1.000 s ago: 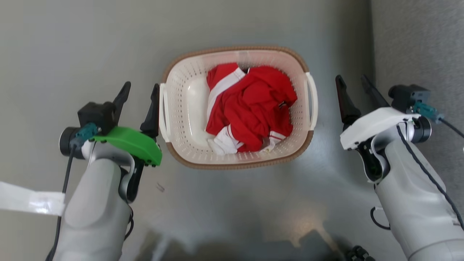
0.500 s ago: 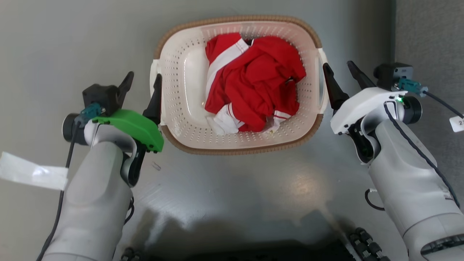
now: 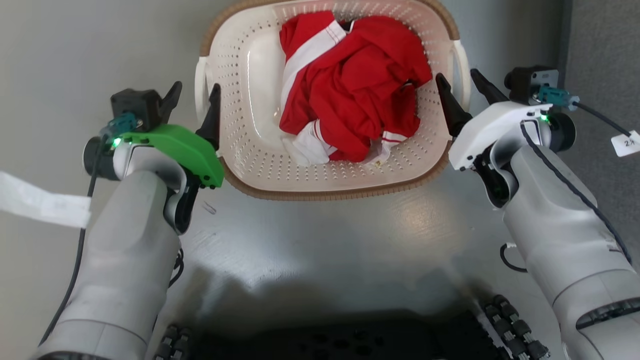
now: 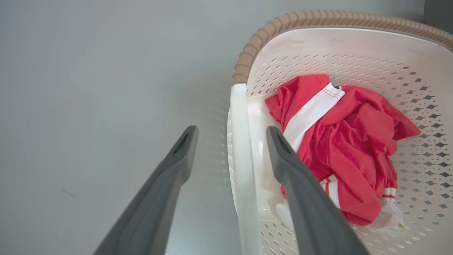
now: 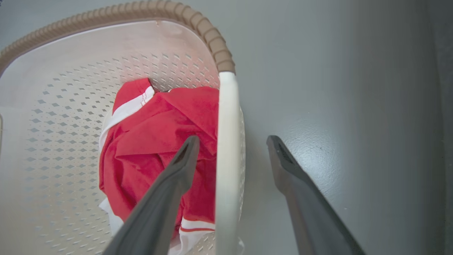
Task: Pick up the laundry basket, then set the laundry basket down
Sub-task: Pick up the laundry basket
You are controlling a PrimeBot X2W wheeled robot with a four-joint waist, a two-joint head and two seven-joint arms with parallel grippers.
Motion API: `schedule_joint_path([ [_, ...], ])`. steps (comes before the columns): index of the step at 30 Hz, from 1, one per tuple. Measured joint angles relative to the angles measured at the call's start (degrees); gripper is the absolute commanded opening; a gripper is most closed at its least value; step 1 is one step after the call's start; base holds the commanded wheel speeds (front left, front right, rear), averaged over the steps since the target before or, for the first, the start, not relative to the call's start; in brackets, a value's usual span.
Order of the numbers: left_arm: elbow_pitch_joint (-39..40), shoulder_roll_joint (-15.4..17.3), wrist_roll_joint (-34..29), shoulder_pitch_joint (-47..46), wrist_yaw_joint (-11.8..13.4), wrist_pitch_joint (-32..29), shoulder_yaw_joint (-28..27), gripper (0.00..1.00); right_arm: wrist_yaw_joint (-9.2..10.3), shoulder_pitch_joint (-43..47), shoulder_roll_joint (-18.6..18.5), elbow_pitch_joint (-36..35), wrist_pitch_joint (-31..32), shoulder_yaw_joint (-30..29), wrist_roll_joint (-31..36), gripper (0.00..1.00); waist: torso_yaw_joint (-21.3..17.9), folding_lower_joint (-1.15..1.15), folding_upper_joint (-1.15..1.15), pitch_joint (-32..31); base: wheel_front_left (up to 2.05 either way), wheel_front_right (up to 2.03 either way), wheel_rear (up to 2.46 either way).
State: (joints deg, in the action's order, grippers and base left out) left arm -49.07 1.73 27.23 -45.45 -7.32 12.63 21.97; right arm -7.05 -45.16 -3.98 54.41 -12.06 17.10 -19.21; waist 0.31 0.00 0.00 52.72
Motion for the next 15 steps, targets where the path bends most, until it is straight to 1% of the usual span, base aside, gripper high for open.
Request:
schedule_joint_path([
  [10, -2.64, -0.25, 2.22, -3.37, 0.00, -0.97, 2.93, 1.00, -0.01, -3.07, 0.12, 2.96, -0.51, 0.79, -1.02, 1.00, 0.14, 0.00, 0.00, 3.19, 0.00, 0.00, 0.00],
  [15, -4.14, -0.29, 3.54, -3.70, 0.00, -0.91, 4.21, 1.00, -0.01, -4.06, 0.15, 4.07, -0.60, 1.53, -1.23, 1.00, 0.43, 0.00, 0.00, 3.64, 0.00, 0.00, 0.00],
])
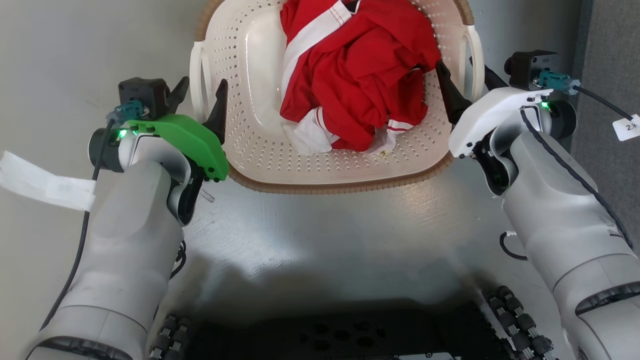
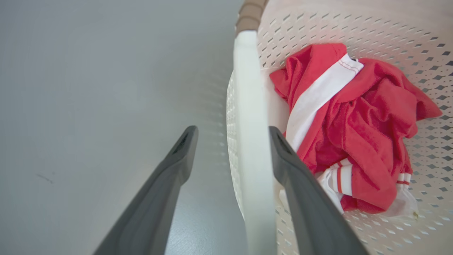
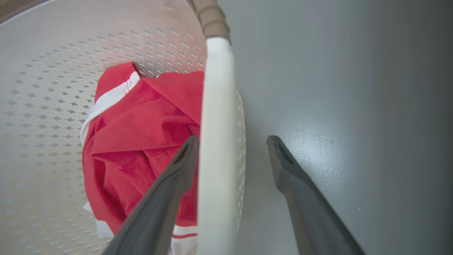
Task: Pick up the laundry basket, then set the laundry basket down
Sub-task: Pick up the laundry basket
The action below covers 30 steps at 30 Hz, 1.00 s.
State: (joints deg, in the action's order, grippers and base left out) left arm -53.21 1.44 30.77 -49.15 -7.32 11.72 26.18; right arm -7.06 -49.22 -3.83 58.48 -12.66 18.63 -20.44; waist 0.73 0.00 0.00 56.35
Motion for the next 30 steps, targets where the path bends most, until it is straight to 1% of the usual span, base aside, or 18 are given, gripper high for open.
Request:
schedule_joint_path([
  [1, -0.14, -0.01, 0.31, -0.08, 0.00, 0.00, 0.22, 0.96, 0.00, -0.13, 0.00, 0.31, -0.04, 0.11, -0.23, 0.93, 0.03, 0.00, 0.00, 0.03, 0.00, 0.00, 0.00],
  [2, -0.21, -0.01, 0.44, -0.20, 0.00, 0.01, 0.42, 0.80, 0.00, -0.25, 0.00, 0.59, -0.30, 0.22, -0.31, 0.49, 0.06, 0.00, 0.00, 0.04, 0.00, 0.00, 0.00],
  [3, -0.25, -0.02, 0.73, -0.34, 0.00, 0.02, 0.67, 0.45, 0.00, -0.46, 0.00, 0.85, -0.42, 0.34, -0.31, 0.42, 0.10, 0.00, 0.00, 0.04, 0.00, 0.00, 0.00],
  [4, -0.37, -0.03, 0.94, -0.53, 0.00, 0.02, 0.93, 0.27, 0.00, -0.74, 0.00, 1.02, -0.42, 0.48, -0.31, 0.23, 0.13, 0.00, 0.00, 0.02, 0.00, 0.00, 0.00],
  [5, -0.51, -0.03, 1.19, -0.73, 0.00, 0.03, 1.22, 0.27, 0.00, -0.97, 0.00, 1.13, -0.43, 0.59, -0.32, 0.23, 0.16, 0.00, 0.00, 0.00, 0.00, 0.00, 0.00],
  [6, -0.67, -0.03, 1.46, -0.92, 0.00, 0.21, 1.49, 0.04, 0.00, -1.15, 0.00, 1.22, -0.44, 0.74, -0.41, 0.13, 0.19, 0.00, 0.00, -0.04, 0.00, 0.00, 0.00],
  [7, -0.86, -0.04, 1.68, -1.10, 0.00, 0.26, 1.75, 0.00, 0.00, -1.23, 0.00, 1.30, -0.48, 0.91, -0.66, 0.06, 0.22, 0.00, 0.00, -0.09, 0.00, 0.00, 0.00],
  [8, -0.91, -0.30, 1.86, -1.18, -0.21, 0.38, 2.08, 0.00, -0.07, -1.24, 0.22, 1.31, -0.51, 1.22, -0.98, 0.06, 0.24, 0.00, 0.00, -0.15, 0.00, 0.00, 0.00],
  [9, -1.15, -0.74, 2.16, -1.25, -0.10, 0.47, 2.40, 0.00, 0.07, -1.24, 0.46, 1.40, -0.55, 1.52, -1.36, 0.00, 0.27, 0.00, 0.00, -0.26, 0.00, 0.00, 0.00],
  [21, -3.94, -0.60, 5.32, -1.20, -0.02, 1.03, 5.31, 0.00, 0.10, -0.47, 0.25, 2.42, -0.96, 5.03, -5.05, 0.00, 0.40, 0.00, 0.00, -3.98, 0.00, 0.00, 0.00],
  [23, -4.28, -0.53, 6.95, -0.98, -0.02, 1.04, 5.92, 0.00, 0.10, 0.24, 0.16, 2.66, -0.96, 6.22, -6.27, 0.00, 0.35, 0.00, 0.00, -5.60, 0.00, 0.00, 0.00],
  [30, -6.28, -0.53, 8.83, 1.41, -0.04, 1.00, 7.45, 0.00, 0.09, 2.99, 0.21, 2.96, -0.71, 9.03, -10.99, 0.00, 0.02, 0.00, 0.00, -10.38, 0.00, 0.00, 0.00],
])
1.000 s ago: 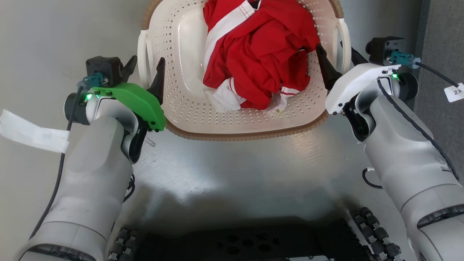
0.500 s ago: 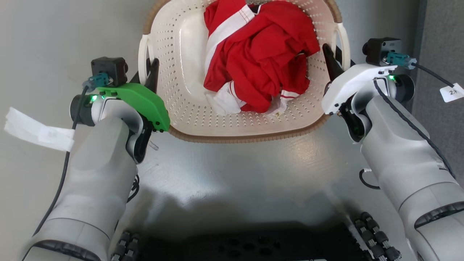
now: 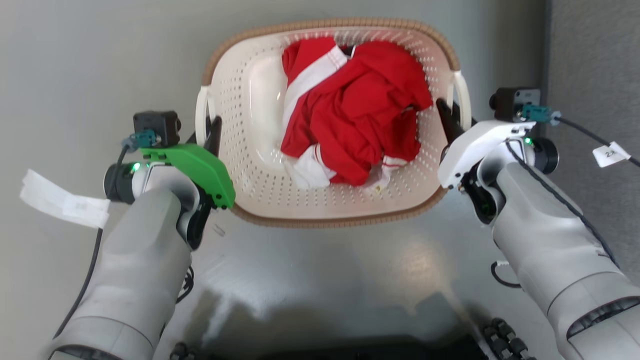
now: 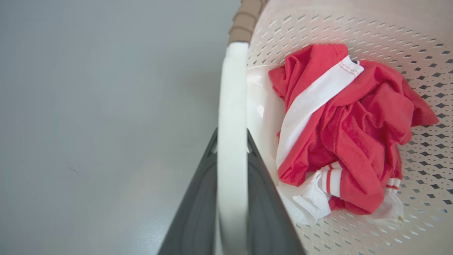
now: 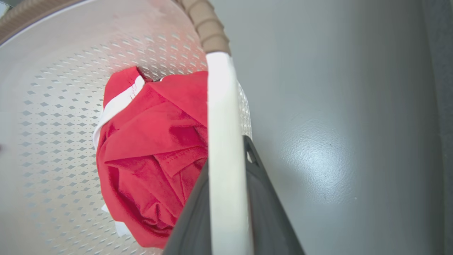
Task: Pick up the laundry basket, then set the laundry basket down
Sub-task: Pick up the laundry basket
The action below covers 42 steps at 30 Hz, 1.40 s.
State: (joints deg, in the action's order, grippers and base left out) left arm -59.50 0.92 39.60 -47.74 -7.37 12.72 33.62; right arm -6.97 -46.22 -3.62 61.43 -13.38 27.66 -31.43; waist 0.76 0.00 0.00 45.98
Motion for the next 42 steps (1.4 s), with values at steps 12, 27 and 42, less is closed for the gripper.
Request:
schedule_joint_path([
  [12, -2.94, -0.01, 3.53, 4.54, -0.01, -3.00, 1.89, 0.00, 0.02, 4.09, 0.02, 0.05, 5.05, 5.41, -5.87, 0.00, -0.98, 0.00, 0.00, -8.58, 0.00, 0.00, 0.00],
  [27, -4.93, 0.04, 7.26, 9.70, -0.02, -8.06, 3.68, 0.00, 0.49, 8.78, -0.05, -0.44, 11.16, 11.45, -12.33, 0.00, -2.49, 0.01, 0.00, -20.84, 0.00, 0.00, 0.00],
  [42, -7.53, -0.04, 10.26, 16.41, -0.19, -13.79, 5.50, 0.00, 0.53, 15.26, 0.05, 0.32, 18.11, 16.08, -17.93, 0.00, -4.29, 0.01, 0.00, -33.10, 0.00, 0.00, 0.00],
])
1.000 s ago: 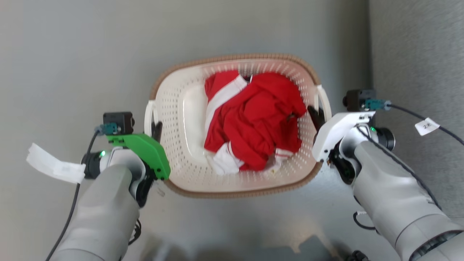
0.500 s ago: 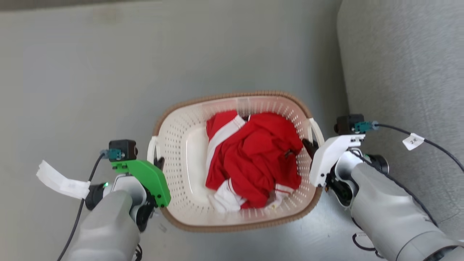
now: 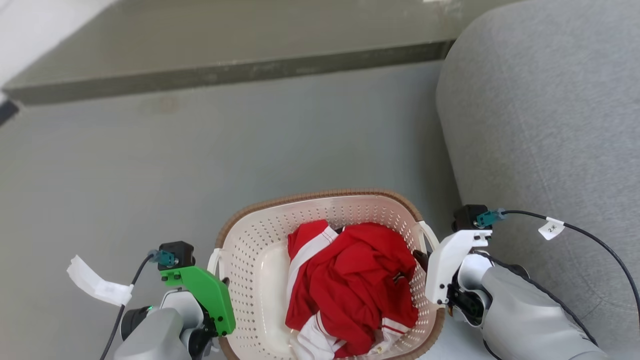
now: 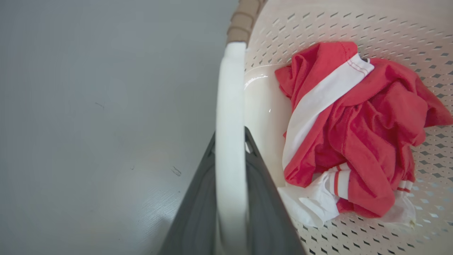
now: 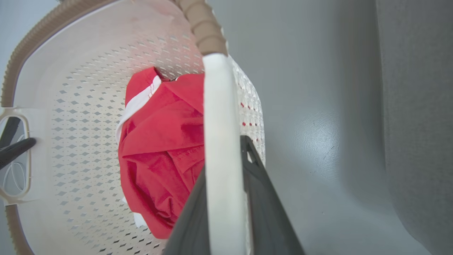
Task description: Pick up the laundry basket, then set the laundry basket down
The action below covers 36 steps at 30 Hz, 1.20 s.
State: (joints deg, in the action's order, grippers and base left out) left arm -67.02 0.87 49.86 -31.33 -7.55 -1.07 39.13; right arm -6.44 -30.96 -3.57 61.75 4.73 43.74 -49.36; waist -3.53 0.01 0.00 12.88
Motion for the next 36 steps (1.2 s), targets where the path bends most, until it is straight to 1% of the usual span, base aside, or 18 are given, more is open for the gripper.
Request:
schedule_joint_path([
  [6, -0.14, -0.01, 0.70, 0.26, 0.00, -1.75, 0.16, 0.00, 0.00, 0.00, 0.01, 0.35, 1.38, 0.56, -0.86, 0.00, -0.63, 0.00, 0.00, -3.72, 0.00, 0.00, 0.00],
  [12, -0.30, -0.02, 1.57, 0.26, 0.00, -2.87, 0.43, 0.00, 0.00, -0.05, 0.02, 0.90, 1.99, 1.26, -1.16, 0.00, -1.06, 0.00, 0.00, -5.55, 0.00, 0.00, 0.00],
  [36, -0.85, -0.10, 2.85, 0.24, 0.00, -3.92, 0.82, 0.00, 0.00, -0.66, 0.09, 2.10, 2.66, 3.44, -3.15, 0.00, -1.26, 0.00, 0.00, -6.20, 0.00, 0.00, 0.00],
])
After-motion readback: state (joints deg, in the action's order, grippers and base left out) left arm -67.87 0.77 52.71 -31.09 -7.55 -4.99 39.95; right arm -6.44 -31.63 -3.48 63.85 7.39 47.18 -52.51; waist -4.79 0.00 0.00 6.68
